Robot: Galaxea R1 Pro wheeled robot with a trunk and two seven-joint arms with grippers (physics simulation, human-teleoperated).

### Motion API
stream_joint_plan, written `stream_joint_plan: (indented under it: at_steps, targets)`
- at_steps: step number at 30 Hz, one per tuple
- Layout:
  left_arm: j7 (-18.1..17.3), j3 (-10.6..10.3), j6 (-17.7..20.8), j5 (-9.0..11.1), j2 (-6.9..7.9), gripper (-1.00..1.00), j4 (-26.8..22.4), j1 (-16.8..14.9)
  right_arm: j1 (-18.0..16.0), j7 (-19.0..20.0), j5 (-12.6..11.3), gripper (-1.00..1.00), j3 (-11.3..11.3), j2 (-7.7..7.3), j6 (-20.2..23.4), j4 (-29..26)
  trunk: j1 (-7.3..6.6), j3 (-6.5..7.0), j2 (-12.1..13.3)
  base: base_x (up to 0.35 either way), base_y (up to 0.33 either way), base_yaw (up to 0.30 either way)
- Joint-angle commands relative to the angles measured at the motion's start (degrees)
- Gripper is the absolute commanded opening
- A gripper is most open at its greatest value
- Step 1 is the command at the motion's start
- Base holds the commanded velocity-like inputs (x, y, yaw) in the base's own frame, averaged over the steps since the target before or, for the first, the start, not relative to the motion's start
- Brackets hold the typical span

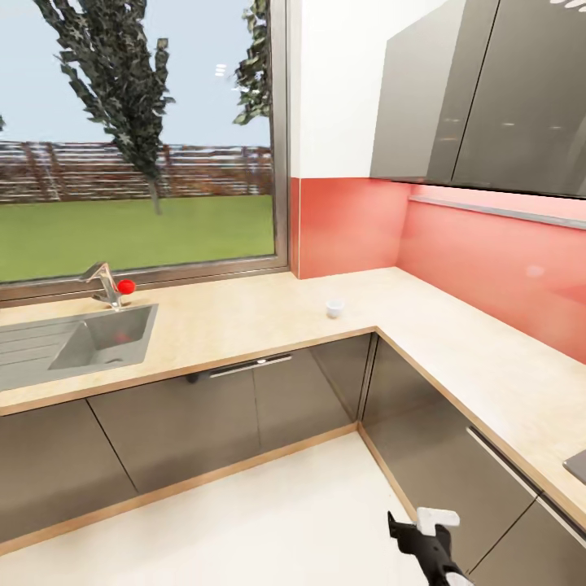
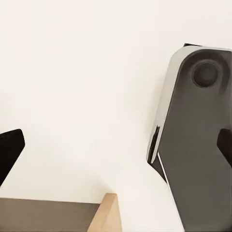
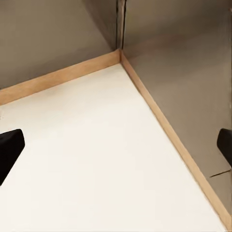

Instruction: Set up a coffee station on the kitchen countertop: keep the coffee maker on the countertop, move the bottle of coffee from the kitchen shelf to the counter next to the coffee maker, place a paper coffee filter on top of the coffee maker, put the saucer next to the coffee maker with the coffee cup on the saucer, and place the electric kettle next to the coffee maker.

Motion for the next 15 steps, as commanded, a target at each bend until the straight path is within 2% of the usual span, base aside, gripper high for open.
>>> stream_joint_plan:
  at_steps: [1, 6, 9, 12, 15]
  targets:
    - [0.08, 0.20, 0.01, -0.17, -0.02, 1.00, 0.00, 0.01, -0.08, 0.20, 0.59, 1.00, -0.43, 0.12, -0.34, -0.81, 0.03, -0.11, -0.11, 0.000, 0.000, 0.000]
    - [0.20, 0.23, 0.64, -0.22, -0.06, 1.00, 0.53, 0.06, -0.35, 0.26, 0.59, 1.00, -0.35, 0.39, -0.58, -6.93, 0.03, -0.11, -0.11, 0.000, 0.000, 0.000]
    - [0.24, 0.17, 0.76, -0.22, -0.06, 1.00, 0.65, 0.15, -1.84, 0.26, 0.59, 1.00, -0.34, 0.43, -0.45, -8.07, 0.03, -0.11, -0.11, 0.000, 0.000, 0.000]
    - [0.26, 0.12, 0.83, -0.23, -0.09, 1.00, 0.77, 0.34, -7.03, 0.26, 0.64, 1.00, -0.33, 0.45, -0.33, -8.39, 0.03, -0.11, -0.11, 0.000, 0.000, 0.000]
    - [0.26, 0.07, 0.84, -0.23, -0.10, 1.00, 0.81, 0.44, -10.67, 0.23, 0.66, 1.00, -0.33, 0.45, -0.24, -8.30, 0.03, -0.11, -0.11, 0.000, 0.000, 0.000]
